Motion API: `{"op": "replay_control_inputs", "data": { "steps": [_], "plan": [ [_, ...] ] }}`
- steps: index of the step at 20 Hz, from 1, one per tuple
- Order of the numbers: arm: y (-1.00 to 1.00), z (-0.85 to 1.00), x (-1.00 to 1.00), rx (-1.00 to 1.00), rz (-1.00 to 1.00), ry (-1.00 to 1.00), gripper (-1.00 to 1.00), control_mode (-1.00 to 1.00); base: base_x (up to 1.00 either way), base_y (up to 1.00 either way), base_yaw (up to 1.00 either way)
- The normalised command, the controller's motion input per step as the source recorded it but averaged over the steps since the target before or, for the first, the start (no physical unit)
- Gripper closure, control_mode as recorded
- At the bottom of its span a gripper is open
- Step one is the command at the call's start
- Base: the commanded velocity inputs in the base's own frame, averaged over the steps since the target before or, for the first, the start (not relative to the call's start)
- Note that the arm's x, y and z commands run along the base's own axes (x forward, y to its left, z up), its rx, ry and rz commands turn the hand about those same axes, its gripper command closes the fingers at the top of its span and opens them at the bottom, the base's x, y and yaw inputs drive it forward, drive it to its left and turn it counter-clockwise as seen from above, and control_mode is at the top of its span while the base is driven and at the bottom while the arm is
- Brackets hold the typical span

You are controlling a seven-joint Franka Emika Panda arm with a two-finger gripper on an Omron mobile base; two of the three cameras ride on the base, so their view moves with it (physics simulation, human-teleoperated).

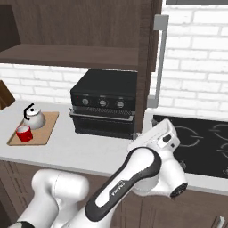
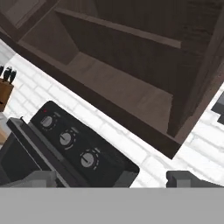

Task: Pick the kettle from the counter and place it on the tray. Then pick the mug from the cabinet and place it on the tray. Then close the cabinet doors.

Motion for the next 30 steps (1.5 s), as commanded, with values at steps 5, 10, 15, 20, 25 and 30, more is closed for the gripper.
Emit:
{"op": "replay_control_inputs", "data": {
  "steps": [5,10,15,20,25,30],
  "plan": [
    [-0.19,0.44,0.00,0.00,0.02,-0.09,-1.00,-1.00,0.00,0.00,0.00],
    [-0.03,0.53,-0.02,-0.01,0.03,-0.17,-1.00,-1.00,0.00,0.00,0.00],
    [0.00,0.55,0.00,-0.08,0.01,-0.20,-1.00,-1.00,0.00,0.00,0.00],
    [0.06,0.49,-0.03,-0.18,0.04,-0.21,-1.00,-1.00,0.00,0.00,0.00],
    [0.28,0.40,-0.15,-0.33,0.09,-0.28,-1.00,-1.00,0.00,0.00,0.00],
    [0.50,0.27,-0.15,-0.41,0.09,-0.33,-1.00,-1.00,0.00,0.00,0.00]
  ]
}}
